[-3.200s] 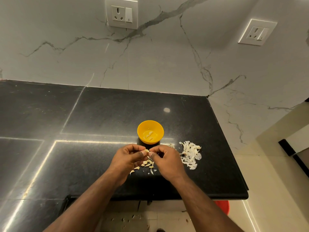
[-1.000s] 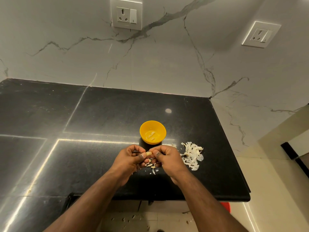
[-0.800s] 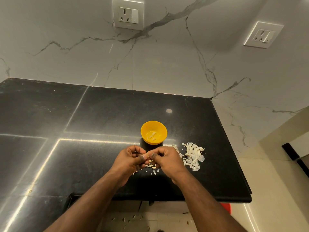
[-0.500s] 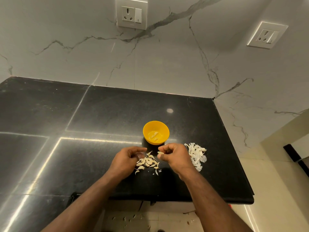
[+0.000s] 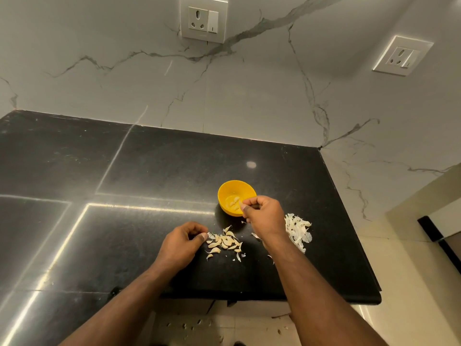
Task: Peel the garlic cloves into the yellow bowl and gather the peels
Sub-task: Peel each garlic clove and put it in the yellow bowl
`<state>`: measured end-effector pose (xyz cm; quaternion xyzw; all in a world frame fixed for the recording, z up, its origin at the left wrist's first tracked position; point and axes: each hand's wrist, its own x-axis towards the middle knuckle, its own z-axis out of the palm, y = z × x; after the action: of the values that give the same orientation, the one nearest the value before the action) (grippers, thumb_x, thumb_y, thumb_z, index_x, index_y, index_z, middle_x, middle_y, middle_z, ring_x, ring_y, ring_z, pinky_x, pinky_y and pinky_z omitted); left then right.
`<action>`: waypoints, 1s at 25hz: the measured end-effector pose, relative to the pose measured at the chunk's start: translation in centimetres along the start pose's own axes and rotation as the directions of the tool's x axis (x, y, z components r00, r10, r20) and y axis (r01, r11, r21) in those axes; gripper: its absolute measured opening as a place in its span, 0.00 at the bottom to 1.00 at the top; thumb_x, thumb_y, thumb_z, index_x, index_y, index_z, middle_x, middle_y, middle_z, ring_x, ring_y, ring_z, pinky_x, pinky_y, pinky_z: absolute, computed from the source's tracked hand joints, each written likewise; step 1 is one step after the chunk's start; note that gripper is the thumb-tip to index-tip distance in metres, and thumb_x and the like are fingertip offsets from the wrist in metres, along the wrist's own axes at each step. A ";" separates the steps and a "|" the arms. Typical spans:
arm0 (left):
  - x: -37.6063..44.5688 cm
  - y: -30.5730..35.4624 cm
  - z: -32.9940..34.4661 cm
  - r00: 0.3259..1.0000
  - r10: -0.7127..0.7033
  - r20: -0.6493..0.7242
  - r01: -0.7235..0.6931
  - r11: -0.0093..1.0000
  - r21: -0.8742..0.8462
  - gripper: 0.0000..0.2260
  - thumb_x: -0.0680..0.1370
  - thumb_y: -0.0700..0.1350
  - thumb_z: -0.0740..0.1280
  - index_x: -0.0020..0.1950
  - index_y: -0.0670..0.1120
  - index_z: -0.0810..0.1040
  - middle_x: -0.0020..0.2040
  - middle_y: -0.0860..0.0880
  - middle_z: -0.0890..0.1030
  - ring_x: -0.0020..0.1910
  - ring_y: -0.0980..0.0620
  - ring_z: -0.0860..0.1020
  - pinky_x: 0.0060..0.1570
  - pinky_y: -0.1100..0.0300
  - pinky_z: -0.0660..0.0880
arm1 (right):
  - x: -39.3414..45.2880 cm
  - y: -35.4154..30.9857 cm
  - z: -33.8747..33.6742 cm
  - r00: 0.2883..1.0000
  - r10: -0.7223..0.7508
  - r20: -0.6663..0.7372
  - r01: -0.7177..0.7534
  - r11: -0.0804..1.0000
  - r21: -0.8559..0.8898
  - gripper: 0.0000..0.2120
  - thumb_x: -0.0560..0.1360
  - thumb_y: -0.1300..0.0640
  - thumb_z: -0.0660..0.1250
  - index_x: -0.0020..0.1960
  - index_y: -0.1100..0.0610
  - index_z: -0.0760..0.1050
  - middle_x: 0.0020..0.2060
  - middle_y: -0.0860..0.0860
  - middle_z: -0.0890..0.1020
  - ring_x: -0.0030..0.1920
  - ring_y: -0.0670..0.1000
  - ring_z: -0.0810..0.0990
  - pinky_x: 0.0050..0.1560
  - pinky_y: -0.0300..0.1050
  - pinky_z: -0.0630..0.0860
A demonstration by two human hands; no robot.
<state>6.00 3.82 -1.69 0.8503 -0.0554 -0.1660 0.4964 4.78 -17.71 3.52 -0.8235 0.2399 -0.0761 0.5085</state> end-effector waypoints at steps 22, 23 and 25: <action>-0.1 -0.2 0.4 0.995 0.090 0.031 -0.095 0.979 0.182 0.04 0.79 0.49 0.71 0.53 0.55 0.83 0.46 0.60 0.83 0.46 0.63 0.79 0.43 0.69 0.71 | -5.4 2.7 1.8 0.964 0.013 0.265 0.094 0.918 -0.386 0.07 0.75 0.55 0.73 0.53 0.51 0.84 0.44 0.45 0.84 0.46 0.44 0.81 0.50 0.41 0.78; -0.2 -0.2 0.4 0.996 0.090 0.026 -0.093 0.981 0.170 0.04 0.79 0.49 0.71 0.53 0.55 0.83 0.46 0.60 0.83 0.46 0.63 0.79 0.44 0.67 0.72 | -5.4 2.6 1.9 0.968 -0.010 0.250 0.103 0.927 -0.361 0.07 0.75 0.54 0.72 0.53 0.50 0.84 0.43 0.44 0.83 0.45 0.44 0.81 0.49 0.41 0.78; -0.4 -0.3 0.3 0.995 0.094 0.029 -0.098 0.983 0.153 0.04 0.78 0.48 0.71 0.53 0.56 0.83 0.47 0.60 0.83 0.47 0.63 0.80 0.47 0.65 0.74 | -5.3 2.3 1.9 0.971 -0.038 0.236 0.124 0.925 -0.359 0.07 0.76 0.54 0.72 0.53 0.50 0.84 0.41 0.44 0.82 0.43 0.44 0.81 0.48 0.43 0.79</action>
<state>5.50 3.84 -2.04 0.8807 -0.1144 -0.1464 0.4358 0.16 -14.55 1.24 -0.9171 0.1565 0.0433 0.3641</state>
